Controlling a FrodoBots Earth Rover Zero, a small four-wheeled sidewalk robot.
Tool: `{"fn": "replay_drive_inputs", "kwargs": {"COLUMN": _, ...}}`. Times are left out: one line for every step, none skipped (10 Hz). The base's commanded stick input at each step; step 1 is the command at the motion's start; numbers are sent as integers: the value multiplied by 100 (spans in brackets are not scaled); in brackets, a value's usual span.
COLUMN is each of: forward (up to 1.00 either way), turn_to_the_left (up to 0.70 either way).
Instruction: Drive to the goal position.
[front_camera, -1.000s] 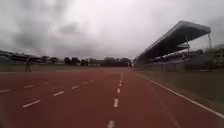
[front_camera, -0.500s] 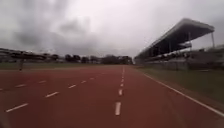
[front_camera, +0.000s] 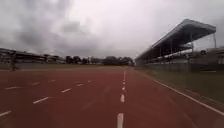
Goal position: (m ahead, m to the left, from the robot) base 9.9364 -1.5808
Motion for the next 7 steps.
{"fn": "replay_drive_inputs", "kwargs": {"forward": 70, "turn_to_the_left": 0}}
{"fn": "replay_drive_inputs", "kwargs": {"forward": 70, "turn_to_the_left": 0}}
{"fn": "replay_drive_inputs", "kwargs": {"forward": 70, "turn_to_the_left": 0}}
{"fn": "replay_drive_inputs", "kwargs": {"forward": 70, "turn_to_the_left": 0}}
{"fn": "replay_drive_inputs", "kwargs": {"forward": 70, "turn_to_the_left": 0}}
{"fn": "replay_drive_inputs", "kwargs": {"forward": 70, "turn_to_the_left": 0}}
{"fn": "replay_drive_inputs", "kwargs": {"forward": 70, "turn_to_the_left": 0}}
